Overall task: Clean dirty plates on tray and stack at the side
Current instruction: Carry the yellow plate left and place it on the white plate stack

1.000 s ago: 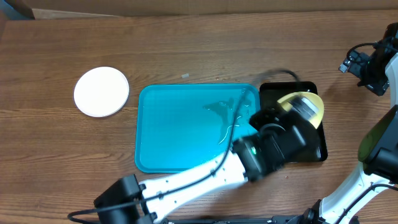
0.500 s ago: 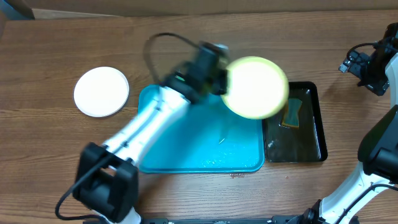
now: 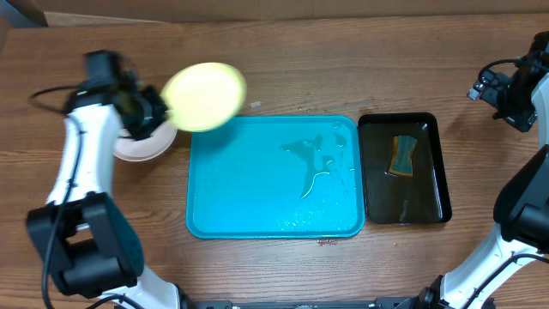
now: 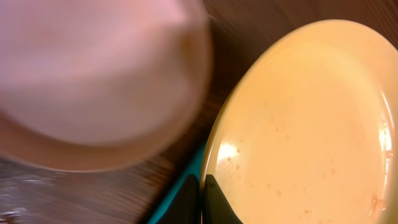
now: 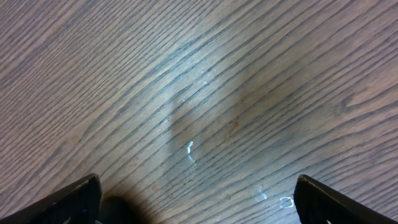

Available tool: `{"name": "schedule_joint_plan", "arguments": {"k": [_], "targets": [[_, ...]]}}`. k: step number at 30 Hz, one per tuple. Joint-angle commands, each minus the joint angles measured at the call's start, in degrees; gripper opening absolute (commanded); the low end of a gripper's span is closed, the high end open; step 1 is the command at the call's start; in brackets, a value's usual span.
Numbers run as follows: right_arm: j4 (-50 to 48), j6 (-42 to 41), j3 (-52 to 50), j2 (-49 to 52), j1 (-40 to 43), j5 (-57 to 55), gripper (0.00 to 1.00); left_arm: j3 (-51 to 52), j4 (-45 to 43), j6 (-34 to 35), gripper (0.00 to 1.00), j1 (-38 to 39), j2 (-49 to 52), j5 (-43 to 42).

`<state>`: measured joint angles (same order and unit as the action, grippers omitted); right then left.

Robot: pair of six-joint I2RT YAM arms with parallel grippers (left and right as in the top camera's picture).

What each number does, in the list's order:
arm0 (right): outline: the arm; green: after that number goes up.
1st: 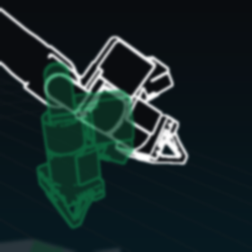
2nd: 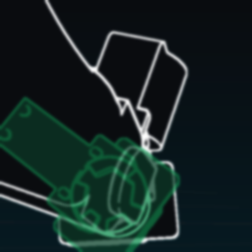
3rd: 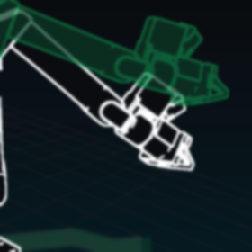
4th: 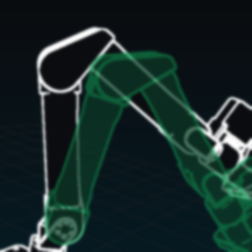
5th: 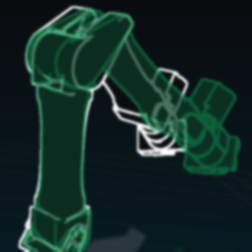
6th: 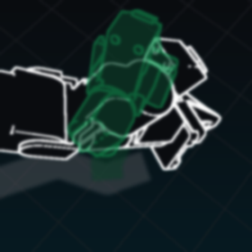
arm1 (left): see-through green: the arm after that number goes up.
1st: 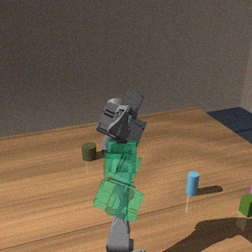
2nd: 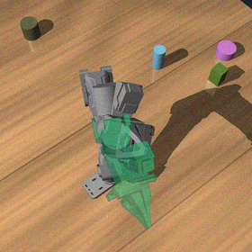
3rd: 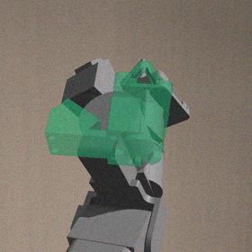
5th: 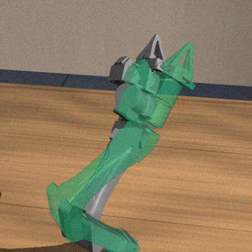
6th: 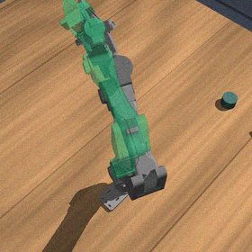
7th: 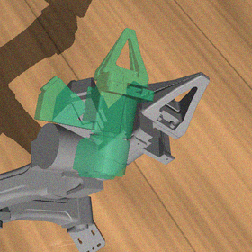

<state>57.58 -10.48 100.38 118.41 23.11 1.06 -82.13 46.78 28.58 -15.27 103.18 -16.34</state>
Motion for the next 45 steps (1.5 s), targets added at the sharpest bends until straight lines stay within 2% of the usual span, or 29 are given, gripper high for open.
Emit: {"name": "schedule_joint_plan", "arguments": {"k": [1, 6, 12, 28, 31, 32, 33, 37, 39, 40, 41, 43, 45], "targets": [[-0.3, -0.2, 0.2, -1.3, -0.2, -0.1, 1.00, -0.5, 0.4, -1.4, 0.04, -4.9, 0.3, 7.5], [-0.3, -0.2, 0.2, -1.3, -0.2, -0.1, 1.00, -0.5, -0.6, -1.3, 0.04, -9.7, 0.3, 13.4], [-0.3, -0.2, 0.2, -1.3, -0.2, -0.1, 1.00, -0.5, -1.4, -1.1, 0.04, -11.0, 0.6, 19.8], [-0.3, -0.2, 0.2, -1.3, -0.2, -0.1, 1.00, -0.2, -4.2, -1.2, 0.05, -10.5, 6.3, 19.7], [-0.3, -0.2, 0.2, -1.3, -0.2, -0.1, 1.00, -0.2, -4.3, -2.5, 0.34, -10.5, 6.2, 15.9], [-0.3, -0.2, 0.2, -1.3, -0.2, -0.1, 1.00, -0.2, -4.7, -4.8, 0.45, -10.5, 6.1, 12.9], [-0.3, -0.2, 0.2, -1.3, -0.2, -0.1, 1.00, -0.2, -5.0, -7.5, 0.51, -10.5, 6.1, 9.2], [-0.3, -0.2, 0.2, -1.3, -0.2, -0.1, 1.00, -0.3, -5.1, -13.7, 0.61, -10.5, 6.1, -5.2], [-0.3, -0.2, 0.2, -1.3, -0.2, -0.1, 1.00, -0.3, -4.4, -17.4, 0.72, -10.5, 6.1, -14.2], [-0.3, -0.2, 0.2, -1.3, -0.2, -0.1, 1.00, -0.3, -3.7, -19.1, 0.73, -10.5, 6.1, -19.3], [-0.3, -0.2, 0.2, -1.3, -0.2, -0.1, 1.00, -0.3, -3.1, -20.2, 0.80, -10.4, 6.1, -23.1], [-0.3, -0.2, 0.2, -1.3, -0.2, -0.1, 1.00, -0.3, -2.1, -20.9, 0.84, -10.4, 6.1, -28.7], [-0.3, -0.2, 0.2, -1.3, -0.2, -0.1, 1.00, -0.3, -1.6, -20.8, 0.98, -10.1, 6.1, -30.3]]}}
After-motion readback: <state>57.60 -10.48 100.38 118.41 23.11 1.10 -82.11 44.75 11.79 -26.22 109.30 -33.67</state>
